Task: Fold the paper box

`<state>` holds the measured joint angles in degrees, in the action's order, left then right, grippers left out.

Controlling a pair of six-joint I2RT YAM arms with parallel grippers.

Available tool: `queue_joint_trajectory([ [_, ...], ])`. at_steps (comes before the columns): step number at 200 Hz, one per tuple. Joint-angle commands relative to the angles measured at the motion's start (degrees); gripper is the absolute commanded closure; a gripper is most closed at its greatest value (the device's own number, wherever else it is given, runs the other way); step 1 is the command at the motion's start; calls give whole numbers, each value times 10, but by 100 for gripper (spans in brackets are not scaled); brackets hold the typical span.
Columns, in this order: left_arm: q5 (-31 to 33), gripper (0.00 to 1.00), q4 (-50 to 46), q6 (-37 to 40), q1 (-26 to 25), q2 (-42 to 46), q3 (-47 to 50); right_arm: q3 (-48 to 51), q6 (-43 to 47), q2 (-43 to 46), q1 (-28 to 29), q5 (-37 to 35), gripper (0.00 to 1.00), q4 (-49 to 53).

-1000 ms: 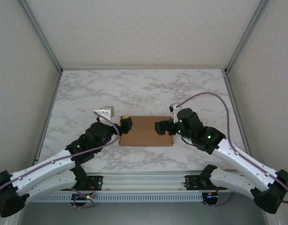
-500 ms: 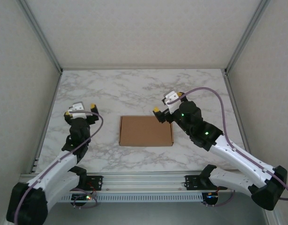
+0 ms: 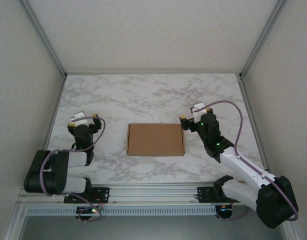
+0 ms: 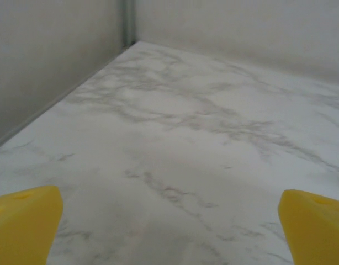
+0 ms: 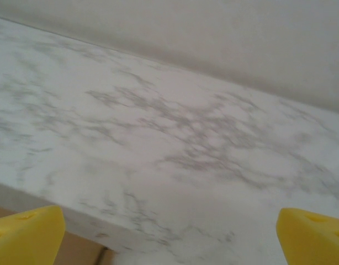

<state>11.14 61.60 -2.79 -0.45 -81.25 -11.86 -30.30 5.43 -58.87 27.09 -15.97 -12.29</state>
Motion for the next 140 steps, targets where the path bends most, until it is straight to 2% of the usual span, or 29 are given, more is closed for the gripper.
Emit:
queue_joint_trajectory([
  [1,-80,0,117,18,13,-53,-5,20,-51,-21,-19,-55,1,-50],
  [20,-92,0,124,-2,32,-68,-10,50,-5,-46,-53,-53,1,-93],
  [35,-91,0,123,-2,33,-68,-10,84,-65,-68,-97,-92,1,-111],
  [45,-89,0,125,-1,32,-68,-9,97,-74,-84,-133,-49,1,-129],
  [62,-88,0,125,0,31,-68,-9,122,-79,-114,-179,-8,1,-214],
  [79,-88,0,127,1,31,-68,-9,159,-96,-151,-235,77,1,-365],
  [94,-89,0,126,0,31,-68,-9,153,-88,-198,-255,124,1,-403],
  [113,-89,0,126,0,32,-69,-9,151,-67,-292,-249,169,1,-494],
  [117,-89,0,127,0,32,-69,-9,143,-62,-299,-246,167,1,-491],
  [128,-89,0,126,0,32,-69,-10,79,-50,-287,-233,153,1,-339],
  [140,-89,0,124,0,31,-69,-11,77,-70,-293,-240,128,1,-347],
])
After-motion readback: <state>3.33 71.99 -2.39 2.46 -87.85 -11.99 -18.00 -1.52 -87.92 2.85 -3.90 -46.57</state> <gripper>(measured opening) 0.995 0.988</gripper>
